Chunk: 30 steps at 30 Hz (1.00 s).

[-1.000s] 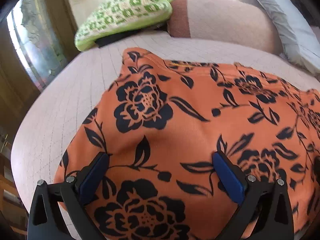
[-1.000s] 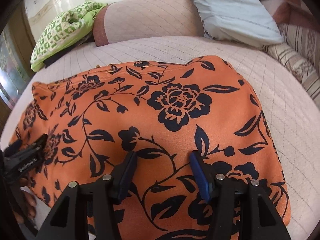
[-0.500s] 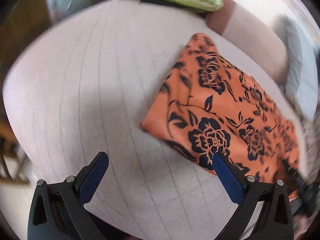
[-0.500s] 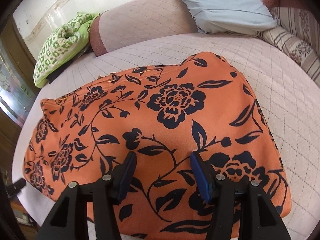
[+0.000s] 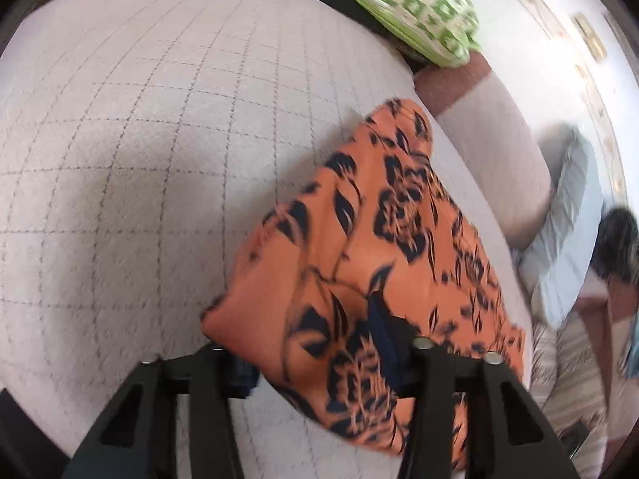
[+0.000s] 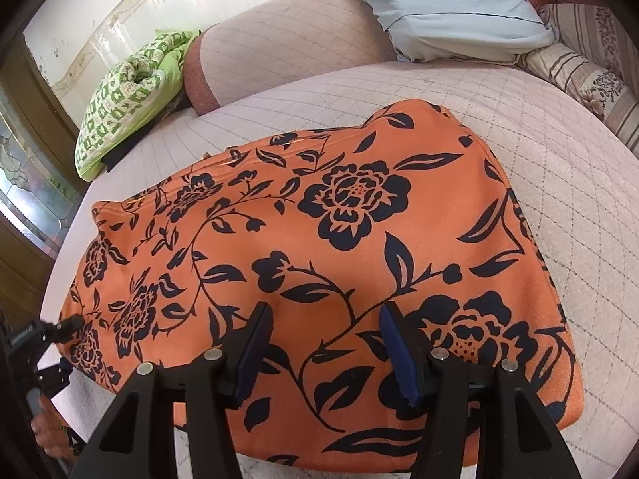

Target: Fold small clothes

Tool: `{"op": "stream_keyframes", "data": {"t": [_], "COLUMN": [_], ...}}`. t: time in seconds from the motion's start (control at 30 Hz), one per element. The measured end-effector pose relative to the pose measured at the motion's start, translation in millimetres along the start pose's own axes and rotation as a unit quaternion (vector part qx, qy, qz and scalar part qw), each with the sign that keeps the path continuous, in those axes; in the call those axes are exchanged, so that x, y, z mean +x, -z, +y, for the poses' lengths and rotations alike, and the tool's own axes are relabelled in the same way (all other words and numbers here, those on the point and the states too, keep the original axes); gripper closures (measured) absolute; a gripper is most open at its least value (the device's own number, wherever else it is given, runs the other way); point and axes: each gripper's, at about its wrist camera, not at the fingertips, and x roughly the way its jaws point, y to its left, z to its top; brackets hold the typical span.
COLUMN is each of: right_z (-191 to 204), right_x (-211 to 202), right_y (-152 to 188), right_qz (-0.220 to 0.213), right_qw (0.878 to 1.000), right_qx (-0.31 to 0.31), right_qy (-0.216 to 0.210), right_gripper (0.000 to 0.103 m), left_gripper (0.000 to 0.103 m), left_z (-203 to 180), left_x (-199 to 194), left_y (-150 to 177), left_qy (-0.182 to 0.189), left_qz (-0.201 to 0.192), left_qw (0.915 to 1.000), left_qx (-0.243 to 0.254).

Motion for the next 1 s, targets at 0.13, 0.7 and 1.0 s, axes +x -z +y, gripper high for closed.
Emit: {"op": "stream_keyframes", "data": {"t": [0.13, 0.7, 1.0], "right_z": [3, -68, -166], "right_x": [3, -39, -65], "right_y": [-2, -19, -16], "right_qz": [-0.006, -0.066, -0.098], "right_qw": [1.0, 0.985, 0.952], "right_qx": [-0.005, 0.139, 0.277], "right_qy": [-0.007, -0.076, -0.086], "right_gripper": [0.051, 0.074, 0.073], "left_gripper": [0.085, 0.09, 0.078], "left_z": [-1, -221, -309], "left_x": [1, -72, 13], "left_y": [-3, 77, 205], "left_qy": [0.008, 0.033, 0.063], "left_qz": [-0.004, -0.069, 0.098], "left_qw": [0.9999, 0.9391, 0.8772], "left_qx": [0.01, 0.335, 0.466]}}
